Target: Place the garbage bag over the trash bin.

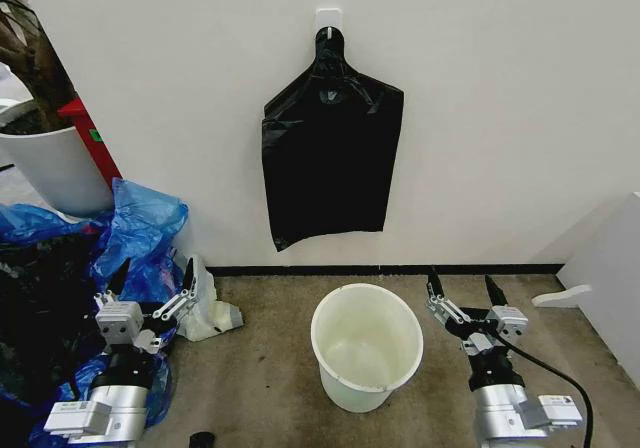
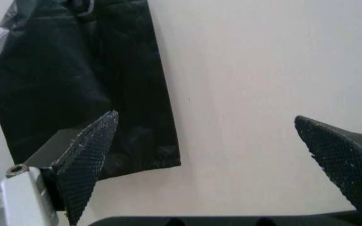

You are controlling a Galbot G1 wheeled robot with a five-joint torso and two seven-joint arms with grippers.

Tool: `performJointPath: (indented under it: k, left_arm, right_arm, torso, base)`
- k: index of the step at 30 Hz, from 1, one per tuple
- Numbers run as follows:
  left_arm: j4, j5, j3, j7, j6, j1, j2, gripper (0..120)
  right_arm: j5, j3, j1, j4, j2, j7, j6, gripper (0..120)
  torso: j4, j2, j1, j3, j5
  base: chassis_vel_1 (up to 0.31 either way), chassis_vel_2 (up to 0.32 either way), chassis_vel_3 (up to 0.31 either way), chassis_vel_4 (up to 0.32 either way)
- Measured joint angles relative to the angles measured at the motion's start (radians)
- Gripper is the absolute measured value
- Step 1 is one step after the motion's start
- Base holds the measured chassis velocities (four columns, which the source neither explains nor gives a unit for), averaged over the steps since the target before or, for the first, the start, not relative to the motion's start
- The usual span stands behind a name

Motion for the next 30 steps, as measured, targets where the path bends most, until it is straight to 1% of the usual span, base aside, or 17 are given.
performJointPath:
  k: [3,7,10,12,16,22,30]
  left_arm:
    - [-0.003,-0.017,-0.001,-0.003,0.018,-0.008,0.017,100]
    - [-0.013,-0.047,-0.002,-0.024,0.059,-0.032,0.076,100]
    - [-0.013,-0.041,0.001,-0.026,0.061,-0.036,0.085,100]
    - [-0.017,-0.035,0.002,-0.026,0.061,-0.036,0.085,100]
    - [-0.03,-0.031,0.001,-0.025,0.06,-0.037,0.065,100]
    - [-0.039,-0.017,0.005,-0.024,0.053,-0.034,0.038,100]
    - [-0.027,-0.014,0.002,-0.02,0.041,-0.036,0.038,100]
  right_arm:
    - [0.003,0.003,0.0,-0.003,0.0,-0.001,0.004,100]
    - [0.027,0.021,0.007,-0.015,0.0,-0.002,0.006,100]
    - [0.037,0.029,0.012,-0.015,-0.004,-0.002,0.003,100]
    - [0.044,0.033,0.015,-0.011,-0.018,0.002,-0.006,100]
    - [0.042,0.029,0.018,-0.001,-0.031,0.015,-0.02,100]
    - [0.026,0.022,0.014,0.0,-0.023,0.018,-0.02,100]
    - [0.016,0.013,0.005,-0.004,-0.006,0.012,-0.009,100]
  torso:
    - [0.0,0.0,0.0,0.0,0.0]
    - [-0.0002,0.0,0.0,0.0,0.0]
    - [-0.0003,0.0,0.0,0.0,0.0]
    - [-0.0002,0.0,0.0,0.0,0.0]
    - [0.0,0.0,0.0,0.0,0.0]
    - [-0.0001,0.0,0.0,0.0,0.0]
    - [0.0,0.0,0.0,0.0,0.0001]
  base:
    - [0.0,0.0,0.0,0.0]
    - [0.0,0.0,0.0,0.0]
    - [0.0,0.0,0.0,0.0]
    - [0.0,0.0,0.0,0.0]
    - [0.0,0.0,0.0,0.0]
    - [0.0,0.0,0.0,0.0]
    - [0.0,0.0,0.0,0.0]
